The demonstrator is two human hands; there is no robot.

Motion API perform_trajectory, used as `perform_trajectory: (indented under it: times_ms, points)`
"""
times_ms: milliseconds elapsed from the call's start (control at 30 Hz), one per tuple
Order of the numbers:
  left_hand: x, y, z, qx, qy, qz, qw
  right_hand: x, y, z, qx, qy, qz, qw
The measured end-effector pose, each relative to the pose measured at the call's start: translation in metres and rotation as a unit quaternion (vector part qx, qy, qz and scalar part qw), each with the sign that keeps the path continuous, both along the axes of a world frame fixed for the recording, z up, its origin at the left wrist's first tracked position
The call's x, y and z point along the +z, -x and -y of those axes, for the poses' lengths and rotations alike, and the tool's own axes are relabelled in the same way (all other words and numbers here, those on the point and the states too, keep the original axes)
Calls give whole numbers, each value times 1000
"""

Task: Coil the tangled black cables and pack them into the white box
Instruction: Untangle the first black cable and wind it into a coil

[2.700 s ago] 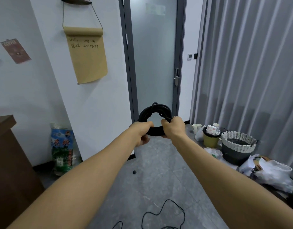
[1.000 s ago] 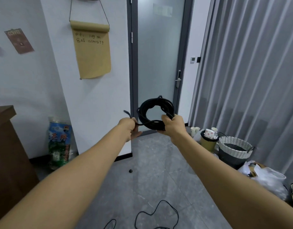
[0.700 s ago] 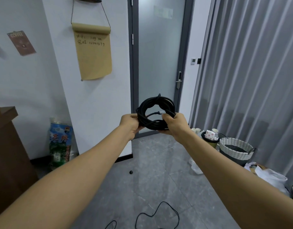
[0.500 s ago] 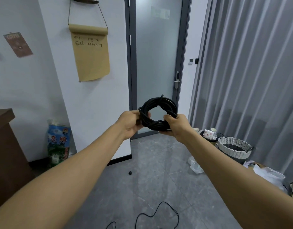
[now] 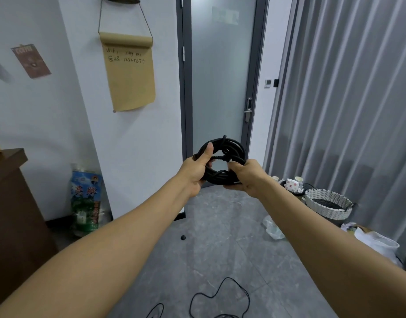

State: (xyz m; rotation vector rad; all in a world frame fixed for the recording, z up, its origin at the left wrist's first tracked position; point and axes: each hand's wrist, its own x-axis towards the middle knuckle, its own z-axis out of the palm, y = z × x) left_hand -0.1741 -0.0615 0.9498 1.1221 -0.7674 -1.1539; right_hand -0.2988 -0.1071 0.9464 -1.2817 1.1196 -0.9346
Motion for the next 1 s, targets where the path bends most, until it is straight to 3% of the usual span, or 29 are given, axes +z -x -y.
perform_trajectory:
  times_ms: [100,167,300,533,600,700,767,800,1000]
  points:
    - [-1,0,-5,-40,-2,-39,998,-1,3,-3,11,-20,6,1000]
    - [-3,1,-9,-62,-4,-8,998,-2,4,-5,20,-32,4,999]
    - [-6,3,-5,26,-53,41,997,-6,3,-8,31,-44,3,999]
    - [-12,5,0,114,-37,180,976,-2,5,-9,28,-47,-3,998]
    - [-12,2,0,158,-13,325,932,-1,6,-9,30,-50,-18,998]
    - [-7,-2,-8,155,89,552,814,-2,7,-10,37,-53,-45,997]
    - [-3,-7,-8,97,97,640,756,-1,10,-11,51,-55,-58,996]
    - [-2,-11,-7,68,83,655,748,-1,12,-13,68,-60,-66,994]
    - [-11,-25,-10,8,29,548,836,1,24,-18,199,-101,-41,974]
